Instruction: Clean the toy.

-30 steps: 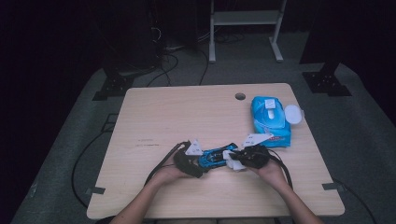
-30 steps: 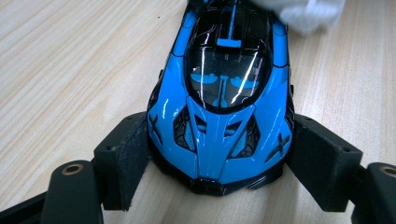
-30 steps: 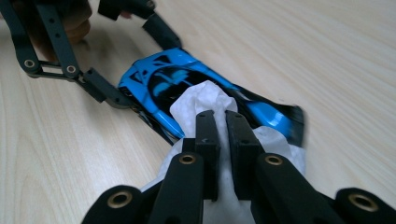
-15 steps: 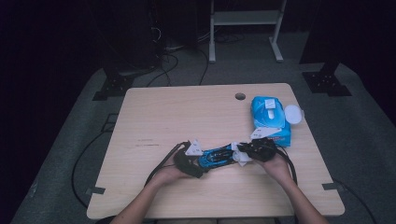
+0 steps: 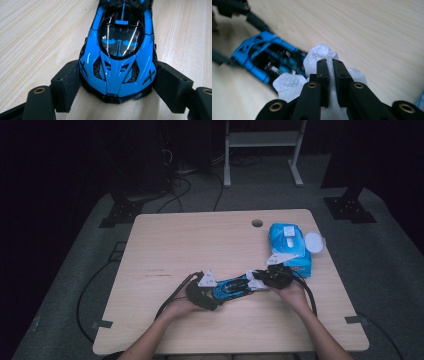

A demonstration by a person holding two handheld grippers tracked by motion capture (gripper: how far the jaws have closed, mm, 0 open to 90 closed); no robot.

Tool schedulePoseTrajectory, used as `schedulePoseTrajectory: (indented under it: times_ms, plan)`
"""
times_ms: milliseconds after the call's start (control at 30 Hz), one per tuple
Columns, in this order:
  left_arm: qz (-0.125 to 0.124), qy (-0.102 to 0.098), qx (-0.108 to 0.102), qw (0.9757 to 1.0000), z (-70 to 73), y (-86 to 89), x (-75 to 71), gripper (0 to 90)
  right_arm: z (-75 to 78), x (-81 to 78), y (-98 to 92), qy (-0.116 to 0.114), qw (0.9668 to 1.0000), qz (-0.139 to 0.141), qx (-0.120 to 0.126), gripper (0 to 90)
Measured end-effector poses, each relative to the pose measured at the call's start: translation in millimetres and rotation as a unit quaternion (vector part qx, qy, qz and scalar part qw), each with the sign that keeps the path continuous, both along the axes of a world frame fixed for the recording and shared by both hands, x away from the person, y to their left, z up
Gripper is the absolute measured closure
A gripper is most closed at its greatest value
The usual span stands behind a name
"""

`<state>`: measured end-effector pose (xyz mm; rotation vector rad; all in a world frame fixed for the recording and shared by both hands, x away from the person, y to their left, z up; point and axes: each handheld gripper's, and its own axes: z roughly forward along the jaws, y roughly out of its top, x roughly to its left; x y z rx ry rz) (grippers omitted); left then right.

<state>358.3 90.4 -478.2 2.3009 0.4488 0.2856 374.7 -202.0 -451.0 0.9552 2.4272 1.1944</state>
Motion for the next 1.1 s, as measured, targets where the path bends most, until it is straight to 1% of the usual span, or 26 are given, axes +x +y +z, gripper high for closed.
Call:
schedulePoseTrajectory:
  times_ms: [67,100,133,167,267,300,333,367,400,433,533,567,633,667,700,733,767,800,833,867,900,967,1000,1033,1067,1100]
  plan:
    - [0.0,0.0,0.0,1.0,0.0,-0.3,0.2,24.9,-0.4,-7.8,-5.5,0.009,0.9999,0.009,0.001,83.9]
    - [0.0,0.0,0.0,1.0,0.0,-0.3,0.2,24.9,0.1,-11.2,-6.8,0.01,0.9999,0.011,0.002,83.9]
    - [0.0,0.0,0.0,1.0,0.0,-0.6,0.2,24.9,0.1,-11.2,-6.8,0.01,0.9999,0.011,0.002,83.9]
    - [0.0,0.0,0.0,1.0,0.0,-0.6,0.2,24.9,1.3,-16.3,-5.3,0.006,0.9998,0.02,-0.003,83.9]
    - [0.0,0.001,0.0,1.0,0.0,-0.4,0.2,24.9,2.8,-18.3,1.4,0.003,0.9996,0.028,-0.004,83.9]
    - [0.0,0.001,0.0,1.0,0.0,-0.3,0.3,24.9,3.6,-17.6,5.0,0.001,0.9995,0.032,-0.004,83.9]
    - [0.0,0.001,-0.001,1.0,-0.1,-0.1,0.4,25.0,4.3,-14.2,11.4,-0.001,0.9993,0.036,-0.01,83.9]
    - [0.001,0.001,-0.002,1.0,-0.3,-0.1,0.3,25.0,4.3,-14.2,11.4,-0.001,0.9993,0.036,-0.01,83.9]
    - [0.002,0.002,-0.003,1.0,-0.3,0.0,0.0,25.0,4.8,-7.9,16.6,-0.003,0.9993,0.036,-0.011,83.9]
    - [0.002,0.002,-0.003,1.0,-0.3,0.0,0.0,25.1,4.8,-7.9,16.6,-0.003,0.9993,0.036,-0.011,83.9]
    - [0.001,0.001,-0.001,1.0,-0.3,0.0,0.1,25.1,6.8,3.0,18.0,-0.007,0.9997,0.022,0.002,83.9]
    - [0.0,0.001,-0.001,1.0,-0.2,0.0,0.2,25.1,6.6,7.7,18.4,-0.005,0.9998,0.018,0.002,83.8]
    - [0.002,0.001,-0.001,1.0,-0.2,-0.1,0.0,25.1,4.3,11.4,17.9,-0.003,0.9999,0.017,-0.002,83.9]
    - [0.002,0.0,-0.001,1.0,-0.2,-0.2,-0.1,25.1,0.8,14.2,13.5,0.002,0.9999,0.013,-0.001,83.9]
    - [0.002,0.0,-0.001,1.0,-0.2,-0.2,-0.1,25.1,0.8,14.2,13.5,0.002,0.9999,0.013,-0.001,83.9]
    - [0.002,0.0,-0.001,1.0,-0.2,-0.1,-0.1,25.1,0.4,14.8,9.4,0.006,0.9999,0.009,0.003,83.9]
    - [0.001,0.0,-0.001,1.0,-0.3,-0.1,0.0,25.1,1.0,13.9,3.9,0.006,1.0,0.002,-0.001,83.9]
    - [0.001,0.001,-0.003,1.0,-0.4,-0.1,0.2,25.1,3.2,10.6,-4.6,0.004,1.0,-0.007,0.002,83.8]
    - [0.001,0.001,-0.003,1.0,-0.4,-0.1,0.2,25.1,3.2,10.6,-4.6,0.004,1.0,-0.007,0.002,83.8]
    - [0.0,0.001,-0.002,1.0,-0.3,-0.1,0.4,25.1,7.9,3.4,-11.4,0.004,0.9999,-0.007,0.01,83.8]
    - [0.001,0.001,-0.002,1.0,-0.3,-0.4,0.3,25.1,7.9,3.4,-11.4,0.004,0.9999,-0.007,0.01,83.8]
    - [0.001,0.001,-0.002,1.0,-0.2,-0.5,0.5,25.1,14.3,-6.6,-11.1,-0.004,0.9999,0.007,0.01,83.8]
    - [0.001,0.001,-0.002,1.0,-0.2,-0.8,0.4,25.1,17.8,-13.3,-6.5,-0.01,0.9996,0.021,0.016,83.9]
    - [0.001,0.0,-0.001,1.0,-0.1,-0.9,0.4,25.1,17.8,-13.3,-6.5,-0.01,0.9996,0.021,0.016,83.9]
    - [0.001,0.0,-0.001,1.0,-0.1,-0.9,0.3,25.0,18.1,-18.1,3.1,-0.013,0.9992,0.036,0.014,83.9]
    - [0.001,0.0,-0.001,1.0,-0.1,-0.9,0.3,25.0,18.1,-18.1,3.1,-0.013,0.9992,0.036,0.014,83.9]
